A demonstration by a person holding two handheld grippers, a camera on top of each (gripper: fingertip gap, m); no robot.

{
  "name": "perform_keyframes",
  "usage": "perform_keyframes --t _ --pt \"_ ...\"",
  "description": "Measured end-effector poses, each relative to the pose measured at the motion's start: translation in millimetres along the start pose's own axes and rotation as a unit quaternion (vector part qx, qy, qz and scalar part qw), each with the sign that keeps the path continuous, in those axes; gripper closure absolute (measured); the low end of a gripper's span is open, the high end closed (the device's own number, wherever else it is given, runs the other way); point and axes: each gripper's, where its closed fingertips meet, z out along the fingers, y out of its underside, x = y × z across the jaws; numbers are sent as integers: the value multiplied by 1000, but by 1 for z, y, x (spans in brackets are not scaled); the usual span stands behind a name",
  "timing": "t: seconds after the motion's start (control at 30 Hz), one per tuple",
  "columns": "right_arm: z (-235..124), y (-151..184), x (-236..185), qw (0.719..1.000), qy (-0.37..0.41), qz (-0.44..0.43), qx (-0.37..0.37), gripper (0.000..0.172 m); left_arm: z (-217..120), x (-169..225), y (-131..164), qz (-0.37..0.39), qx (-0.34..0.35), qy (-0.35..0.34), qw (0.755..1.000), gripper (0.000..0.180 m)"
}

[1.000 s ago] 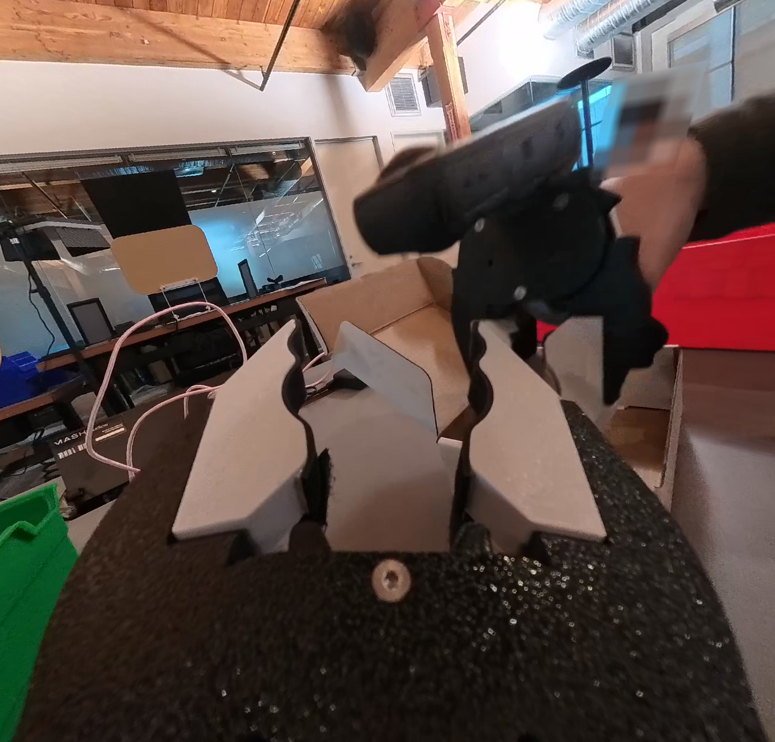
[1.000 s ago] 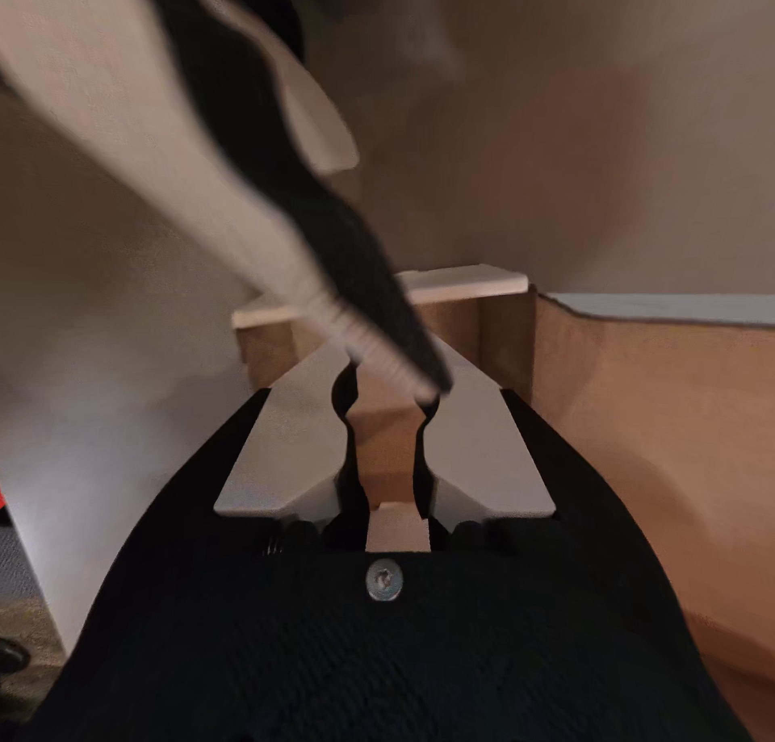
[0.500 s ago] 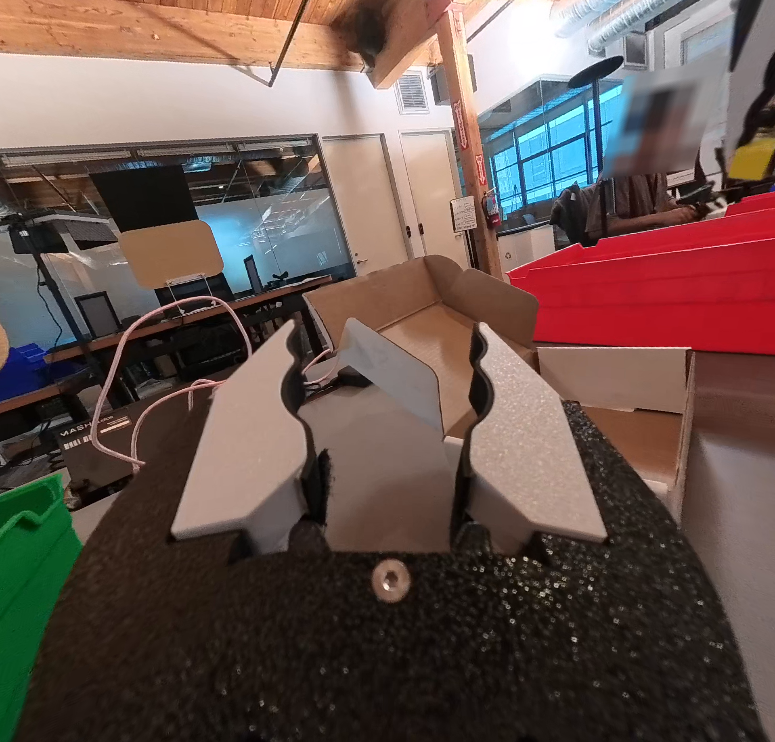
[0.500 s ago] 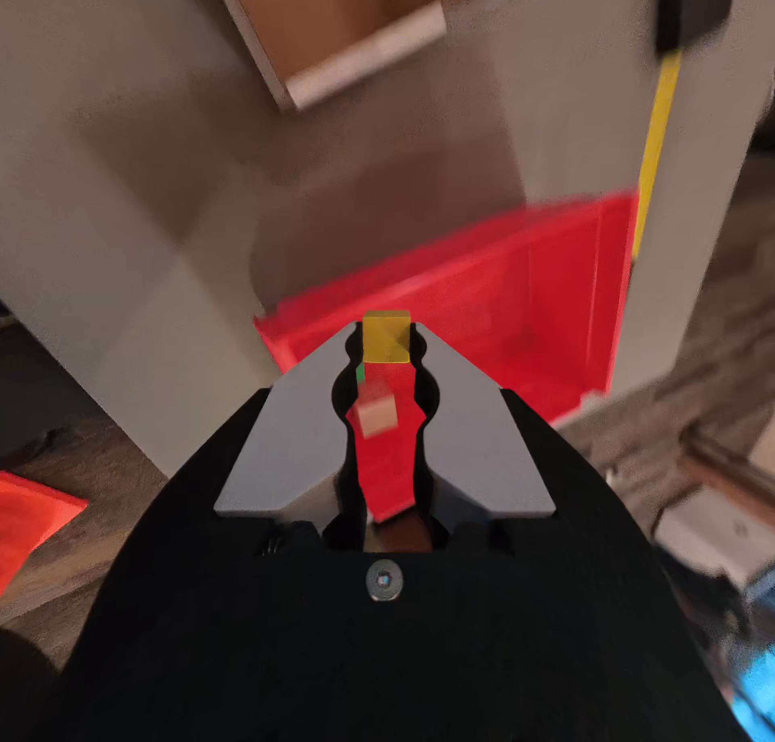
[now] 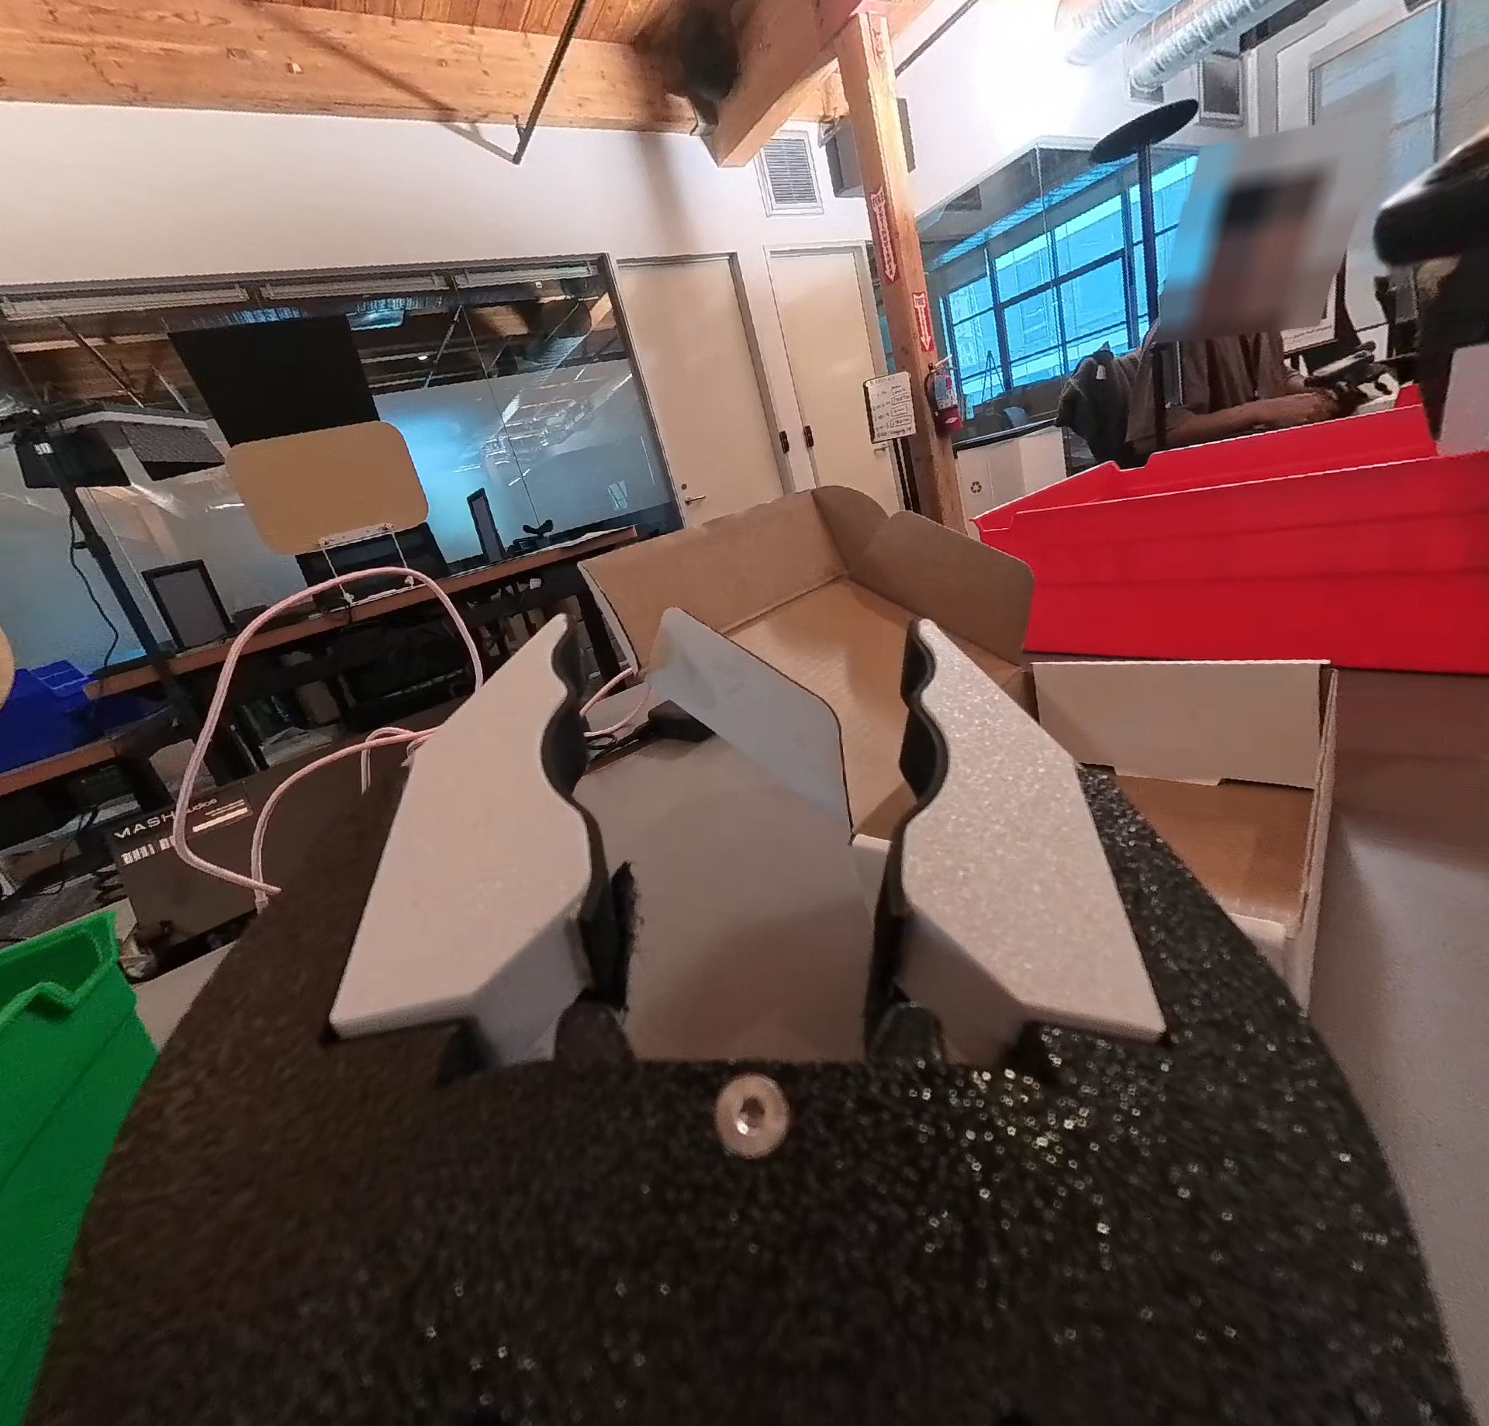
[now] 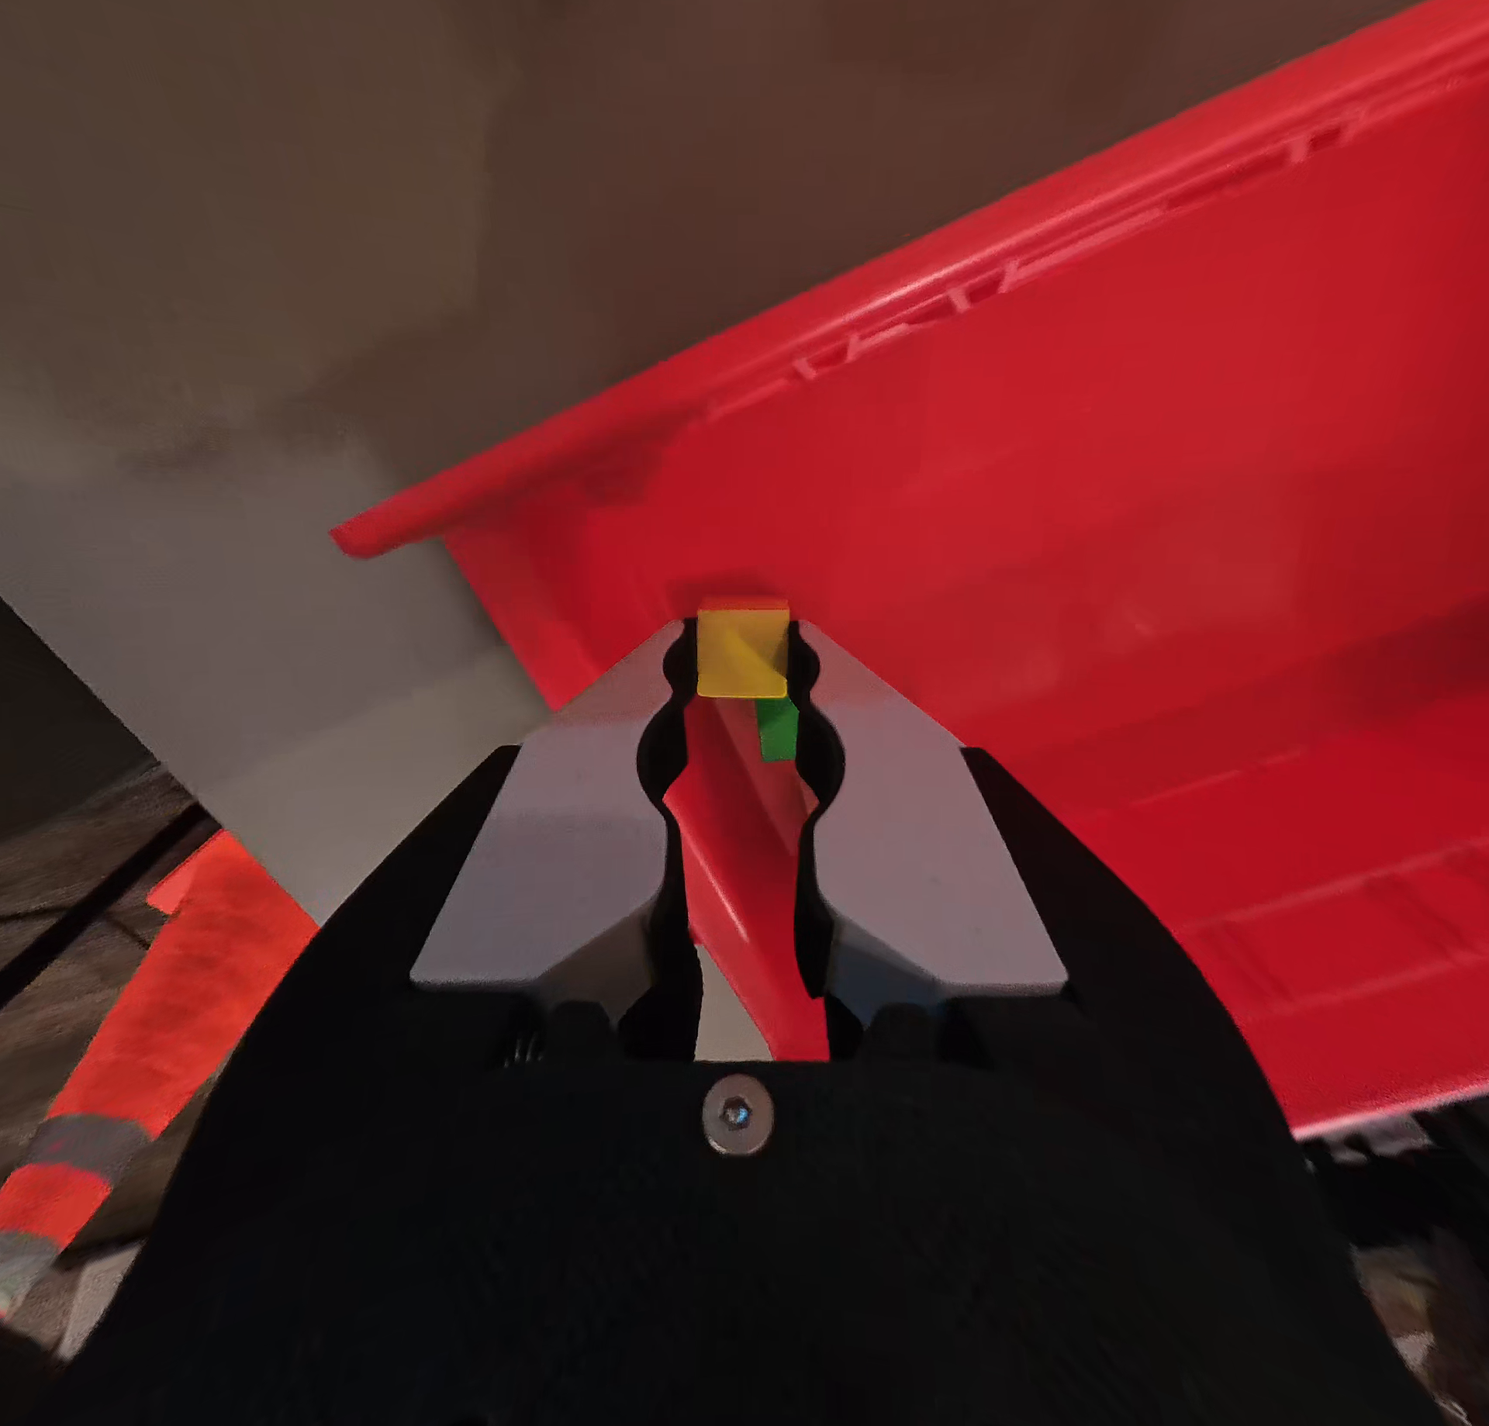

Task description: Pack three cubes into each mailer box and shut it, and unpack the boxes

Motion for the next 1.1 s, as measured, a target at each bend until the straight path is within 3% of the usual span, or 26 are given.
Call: perform_keyframes --t 0.13,0.3,0.4,0.47,0.63,0.73,0.87,0.93,1.0,1.1 --pt "13 -2 -6 1000 -16 -7 -1 149 0 0 0 3 1 1 1000 105" --pt "9 -6 0 1000 7 3 18 127 0 -1 0 0 1 -1 1000 104" --pt "-6 -3 11 999 44 13 22 123 0 -2 0 0 1 -2 1000 104" --pt "-28 -11 18 995 76 17 70 122 0 -3 0 1 0 -3 1000 104" --pt "-96 -66 32 946 185 -17 267 119 0 -6 0 -3 0 -6 1000 104" --pt "-117 -107 26 924 213 -46 316 109 0 -5 0 -8 1 1 1000 103" --pt "-127 -167 20 918 222 -75 321 90 3 -3 7 -24 -17 21 999 87" --pt "-128 -206 6 912 188 -91 354 87 4 -5 15 -45 -34 25 998 81" --pt "-126 -243 -8 898 159 -87 400 85 4 -8 15 -70 -31 28 997 81" --pt "-116 -278 3 867 203 -32 455 84 2 -13 11 -86 -21 23 996 83"
